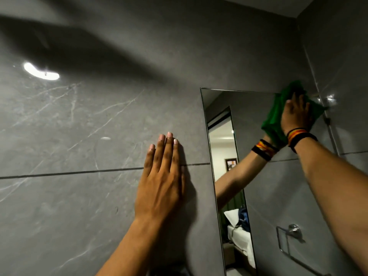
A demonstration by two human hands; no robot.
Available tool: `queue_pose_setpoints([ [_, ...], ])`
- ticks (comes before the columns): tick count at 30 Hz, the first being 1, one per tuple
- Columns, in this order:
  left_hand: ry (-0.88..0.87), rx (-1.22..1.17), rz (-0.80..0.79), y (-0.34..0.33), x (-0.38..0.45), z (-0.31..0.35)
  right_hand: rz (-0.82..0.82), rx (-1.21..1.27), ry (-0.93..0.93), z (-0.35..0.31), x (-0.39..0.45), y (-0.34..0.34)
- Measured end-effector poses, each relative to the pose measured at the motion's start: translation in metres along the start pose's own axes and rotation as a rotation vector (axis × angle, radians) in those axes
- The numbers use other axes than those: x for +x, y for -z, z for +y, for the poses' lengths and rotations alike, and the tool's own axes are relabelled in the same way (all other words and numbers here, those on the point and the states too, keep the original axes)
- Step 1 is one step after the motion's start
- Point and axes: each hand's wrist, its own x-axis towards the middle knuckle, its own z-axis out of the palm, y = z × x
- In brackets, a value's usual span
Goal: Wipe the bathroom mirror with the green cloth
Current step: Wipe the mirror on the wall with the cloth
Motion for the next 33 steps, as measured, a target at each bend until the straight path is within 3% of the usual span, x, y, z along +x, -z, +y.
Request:
queue_pose_setpoints([
  [4,-0.006,0.023,0.008,-0.001,0.001,0.0,-0.071,0.014,-0.128,0.029,0.035,0.007],
  [12,-0.009,0.026,-0.049,-0.002,-0.001,-0.001,-0.094,0.013,-0.187,0.045,0.029,0.013],
  [23,-0.019,-0.074,-0.099,0.005,0.0,0.001,-0.053,0.053,-0.341,0.116,-0.075,0.022],
  [33,-0.034,-0.129,-0.108,0.0,-0.003,0.001,-0.021,0.1,-0.531,0.218,-0.206,0.026],
])
